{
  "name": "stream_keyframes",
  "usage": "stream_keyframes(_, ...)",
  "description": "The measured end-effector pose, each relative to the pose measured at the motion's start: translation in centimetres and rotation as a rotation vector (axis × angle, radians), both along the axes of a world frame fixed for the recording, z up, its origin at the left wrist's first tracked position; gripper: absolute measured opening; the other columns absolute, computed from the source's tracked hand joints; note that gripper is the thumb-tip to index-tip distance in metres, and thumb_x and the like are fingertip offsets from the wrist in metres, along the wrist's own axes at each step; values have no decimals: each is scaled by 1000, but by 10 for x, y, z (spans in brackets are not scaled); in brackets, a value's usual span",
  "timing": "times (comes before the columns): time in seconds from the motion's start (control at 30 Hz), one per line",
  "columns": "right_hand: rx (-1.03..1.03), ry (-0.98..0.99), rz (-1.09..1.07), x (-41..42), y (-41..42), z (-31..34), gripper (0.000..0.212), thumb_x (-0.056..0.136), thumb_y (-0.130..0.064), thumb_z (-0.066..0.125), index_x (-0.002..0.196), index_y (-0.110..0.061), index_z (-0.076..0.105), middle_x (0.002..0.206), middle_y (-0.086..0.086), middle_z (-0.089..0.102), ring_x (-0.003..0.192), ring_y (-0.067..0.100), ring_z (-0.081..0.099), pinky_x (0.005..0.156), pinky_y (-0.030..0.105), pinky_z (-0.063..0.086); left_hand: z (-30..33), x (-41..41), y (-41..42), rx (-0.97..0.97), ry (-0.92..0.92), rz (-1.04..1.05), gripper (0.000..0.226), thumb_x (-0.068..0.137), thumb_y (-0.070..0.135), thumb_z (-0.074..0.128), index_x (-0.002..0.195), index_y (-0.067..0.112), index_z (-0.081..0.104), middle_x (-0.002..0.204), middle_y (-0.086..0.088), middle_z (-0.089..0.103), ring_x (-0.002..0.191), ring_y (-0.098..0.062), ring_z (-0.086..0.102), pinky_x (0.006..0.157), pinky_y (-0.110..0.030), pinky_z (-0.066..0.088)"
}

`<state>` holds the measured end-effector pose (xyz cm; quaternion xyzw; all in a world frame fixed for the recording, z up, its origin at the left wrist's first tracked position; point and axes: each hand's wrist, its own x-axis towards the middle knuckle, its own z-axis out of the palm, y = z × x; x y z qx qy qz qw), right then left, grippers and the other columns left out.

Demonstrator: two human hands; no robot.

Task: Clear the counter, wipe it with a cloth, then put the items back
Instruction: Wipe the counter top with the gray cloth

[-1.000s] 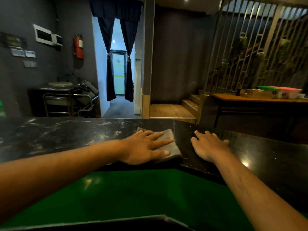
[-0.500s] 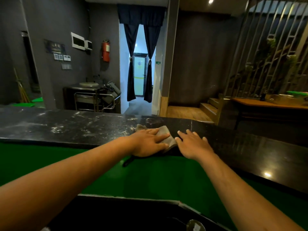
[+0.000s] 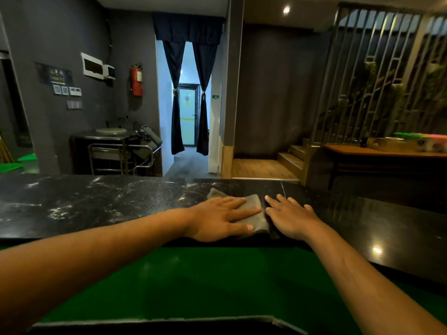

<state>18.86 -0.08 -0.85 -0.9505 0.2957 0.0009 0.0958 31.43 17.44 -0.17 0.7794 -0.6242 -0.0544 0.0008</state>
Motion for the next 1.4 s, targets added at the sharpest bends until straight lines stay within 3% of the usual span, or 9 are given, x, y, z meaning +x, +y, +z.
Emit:
stream_keyframes(0.1, 1, -6, 9, 6, -3, -1, 53, 104, -44, 16, 156, -38, 8, 166, -2, -1, 152, 22, 0, 119, 53, 3, 6, 33, -12, 8, 33, 12, 61, 101, 62, 24, 157, 46, 3, 168, 3, -1, 154, -18, 0, 121, -41, -1)
stream_keyframes(0.33, -32, -36, -14, 12, -7, -3, 52, 105, -42, 17, 156, -36, 10, 165, -5, 3, 152, 19, 3, 120, 52, 6, 11, 133, -111, 3, 171, 610, 76, 91, 72, 33, 156, 32, 29, 160, -12, 32, 145, -35, 30, 117, -64, 16)
stream_keyframes(0.6, -21, -135, -92, 15, -11, -5, 54, 105, -33, 18, 157, -22, 15, 165, 2, 9, 151, 21, 9, 121, 43, 12, -1, 60, -97, 44, -9, -67, 57, 107, 50, 20, 158, 38, -1, 165, 8, -8, 150, -14, -5, 120, -40, -3)
stream_keyframes(0.73, -20, -119, -119, 14, -8, -2, 54, 104, -33, 21, 156, -19, 23, 164, 4, 16, 149, 24, 16, 120, 42, 15, 6, 114, -128, 37, 136, 311, 65, 100, 65, 28, 158, 39, 16, 166, -8, 18, 149, -34, 22, 118, -59, 14)
stream_keyframes(0.83, -42, -114, -120, 14, -6, -1, 53, 104, -31, 23, 154, -16, 26, 162, 7, 22, 147, 25, 21, 120, 43, 19, 5, 126, -153, 25, 242, 555, 74, 92, 69, 34, 154, 27, 34, 156, -14, 37, 140, -36, 38, 115, -59, 26)
stream_keyframes(0.9, -52, -127, -122, 14, -7, -2, 53, 103, -32, 24, 153, -15, 29, 160, 8, 26, 146, 25, 24, 119, 43, 21, 5, 110, -152, 37, 160, 546, 70, 97, 66, 29, 158, 30, 24, 161, -12, 28, 145, -36, 30, 118, -59, 21)
stream_keyframes(1.1, -44, -165, -131, 16, -11, -6, 58, 98, -35, 18, 149, -15, 37, 157, 9, 33, 143, 27, 31, 116, 46, 26, -4, 17, -34, 21, -41, -38, 62, 100, 65, 15, 157, 46, -3, 168, -2, -5, 154, -22, -3, 124, -48, -1)
stream_keyframes(1.2, -84, -136, -141, 19, -11, -8, 72, 86, -40, 11, 146, -13, 41, 155, 9, 37, 142, 27, 34, 115, 48, 29, -7, 30, 4, 11, -30, 74, 68, 94, 74, 14, 155, 49, -2, 168, 1, -4, 154, -20, -3, 124, -44, -2)
stream_keyframes(1.4, -173, -235, -189, 7, 11, 5, 48, 100, -38, 28, 135, -16, 54, 142, 10, 50, 129, 28, 44, 105, 45, 39, 4, 60, -12, -20, -19, 527, 66, 99, 66, 23, 159, 39, 12, 168, -8, 6, 152, -37, 7, 122, -57, 5)
